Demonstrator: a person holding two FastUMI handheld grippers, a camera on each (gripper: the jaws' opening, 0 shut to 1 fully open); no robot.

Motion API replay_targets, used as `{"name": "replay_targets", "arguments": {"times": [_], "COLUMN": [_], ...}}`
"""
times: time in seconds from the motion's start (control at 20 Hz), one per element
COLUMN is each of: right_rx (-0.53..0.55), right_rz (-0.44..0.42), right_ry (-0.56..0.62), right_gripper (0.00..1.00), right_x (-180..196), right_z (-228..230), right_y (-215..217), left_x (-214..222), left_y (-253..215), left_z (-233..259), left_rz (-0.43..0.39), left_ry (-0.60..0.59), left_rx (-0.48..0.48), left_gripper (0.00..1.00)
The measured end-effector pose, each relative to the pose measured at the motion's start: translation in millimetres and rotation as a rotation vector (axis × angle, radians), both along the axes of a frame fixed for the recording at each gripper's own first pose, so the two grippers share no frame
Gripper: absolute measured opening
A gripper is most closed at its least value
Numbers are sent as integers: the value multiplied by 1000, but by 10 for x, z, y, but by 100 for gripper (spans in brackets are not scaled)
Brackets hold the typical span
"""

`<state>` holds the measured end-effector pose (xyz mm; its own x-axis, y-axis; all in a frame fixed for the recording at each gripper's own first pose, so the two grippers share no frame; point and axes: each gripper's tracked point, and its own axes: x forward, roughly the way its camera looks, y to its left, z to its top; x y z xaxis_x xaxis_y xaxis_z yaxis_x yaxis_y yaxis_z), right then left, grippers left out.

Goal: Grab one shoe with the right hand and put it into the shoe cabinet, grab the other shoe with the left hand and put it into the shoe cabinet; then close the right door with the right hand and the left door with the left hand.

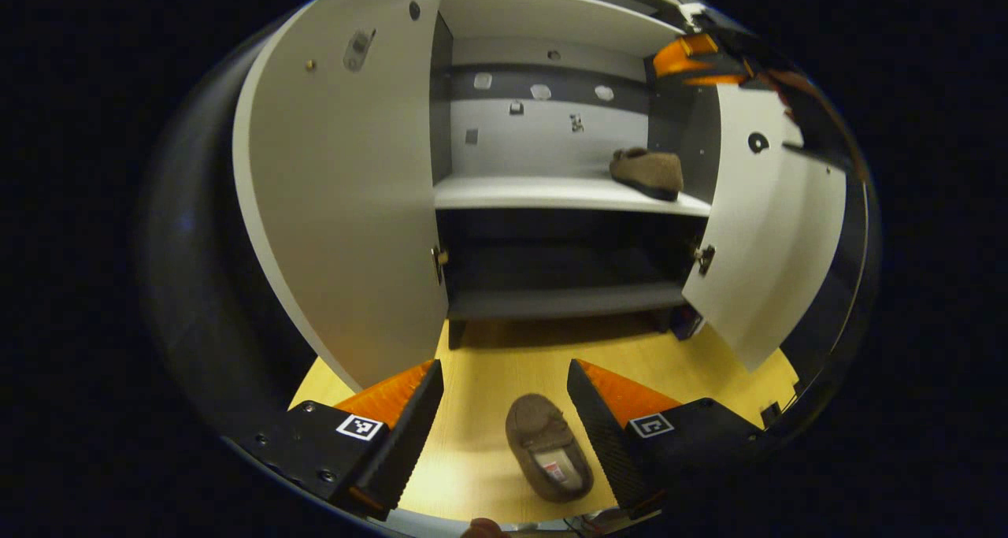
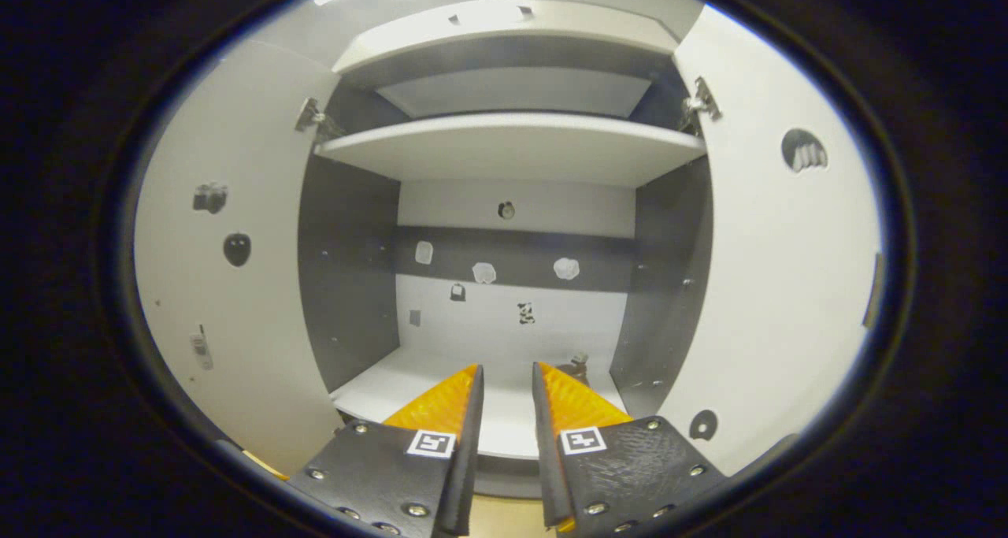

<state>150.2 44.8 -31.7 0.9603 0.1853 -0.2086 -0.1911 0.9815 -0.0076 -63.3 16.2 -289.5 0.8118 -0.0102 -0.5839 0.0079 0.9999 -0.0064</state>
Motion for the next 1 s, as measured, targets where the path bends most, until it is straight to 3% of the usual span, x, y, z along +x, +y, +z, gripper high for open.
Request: {"name": "replay_targets", "arguments": {"times": [0.3,0.5,0.55,0.9,1.0], "right_rx": [-5,-25,-26,-54,-67], "right_rz": [-30,-54,-59,-82,-87], "right_ry": [-64,-65,-68,-70,-60], "right_gripper": [31,34,37,37,34], "right_x": [-377,-536,-568,-735,-772], "right_z": [385,454,489,595,575], "right_y": [-254,-414,-438,-637,-687], "left_x": [-377,-530,-557,-374,-304], "left_y": [25,80,99,66,69], "left_z": [-837,-1073,-1127,-1567,-1633], "left_rz": [-12,-11,-2,8,6], "left_ry": [218,316,334,374,374], "left_rx": [-14,-59,-63,-79,-66], "left_gripper": [98,99,98,100,100]}}
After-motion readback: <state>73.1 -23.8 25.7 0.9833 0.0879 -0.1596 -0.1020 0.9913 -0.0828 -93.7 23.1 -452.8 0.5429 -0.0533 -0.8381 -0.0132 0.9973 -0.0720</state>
